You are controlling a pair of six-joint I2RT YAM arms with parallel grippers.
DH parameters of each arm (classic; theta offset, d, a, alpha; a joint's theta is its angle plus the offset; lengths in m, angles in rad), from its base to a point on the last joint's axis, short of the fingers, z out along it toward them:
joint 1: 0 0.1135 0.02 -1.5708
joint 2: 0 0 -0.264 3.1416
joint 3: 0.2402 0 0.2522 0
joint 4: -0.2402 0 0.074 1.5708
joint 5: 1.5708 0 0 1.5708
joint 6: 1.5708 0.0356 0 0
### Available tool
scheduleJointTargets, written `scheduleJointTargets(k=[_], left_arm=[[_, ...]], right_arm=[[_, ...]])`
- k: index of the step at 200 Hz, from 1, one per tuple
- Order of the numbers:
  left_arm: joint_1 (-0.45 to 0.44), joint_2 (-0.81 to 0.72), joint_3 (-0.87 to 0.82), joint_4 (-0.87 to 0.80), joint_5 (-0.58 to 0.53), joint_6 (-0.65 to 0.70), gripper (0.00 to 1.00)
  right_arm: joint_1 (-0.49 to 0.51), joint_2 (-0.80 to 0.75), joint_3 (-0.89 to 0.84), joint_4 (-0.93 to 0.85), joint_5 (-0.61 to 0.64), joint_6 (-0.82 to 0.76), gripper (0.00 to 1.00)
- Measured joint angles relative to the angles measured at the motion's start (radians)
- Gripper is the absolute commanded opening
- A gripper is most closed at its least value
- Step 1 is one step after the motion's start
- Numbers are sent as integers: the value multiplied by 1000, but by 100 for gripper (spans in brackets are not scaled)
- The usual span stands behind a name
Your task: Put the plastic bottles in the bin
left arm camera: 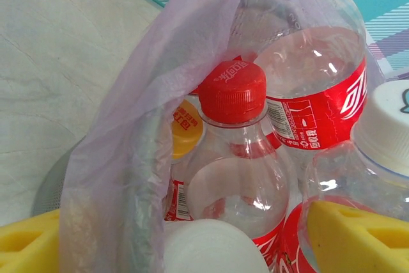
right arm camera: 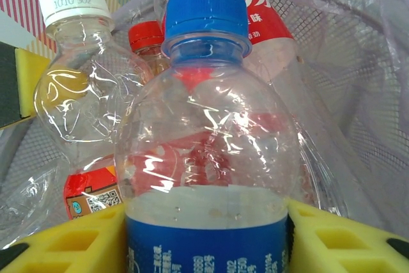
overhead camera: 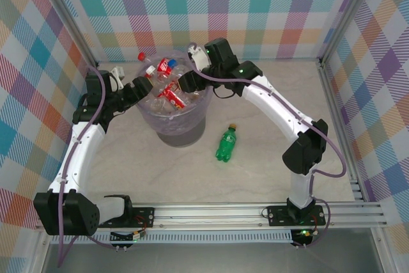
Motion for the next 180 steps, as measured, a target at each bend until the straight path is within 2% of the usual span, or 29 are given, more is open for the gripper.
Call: scheduleJointTargets(k=[40, 78, 141, 180], left_arm=[[-5, -1, 0, 0, -3, 0, 84], [-8, -10, 3, -8, -5, 4, 86], [-8, -53, 125, -105, -81, 80, 88], [-8, -71, 151, -125, -109, 108, 89]], right_arm=[[7, 0, 13, -34, 26, 4, 78], [22, 0, 73, -140, 53, -2, 85], [26, -16, 124, -217, 111, -21, 87], [26, -38, 124, -236, 160, -22, 76]])
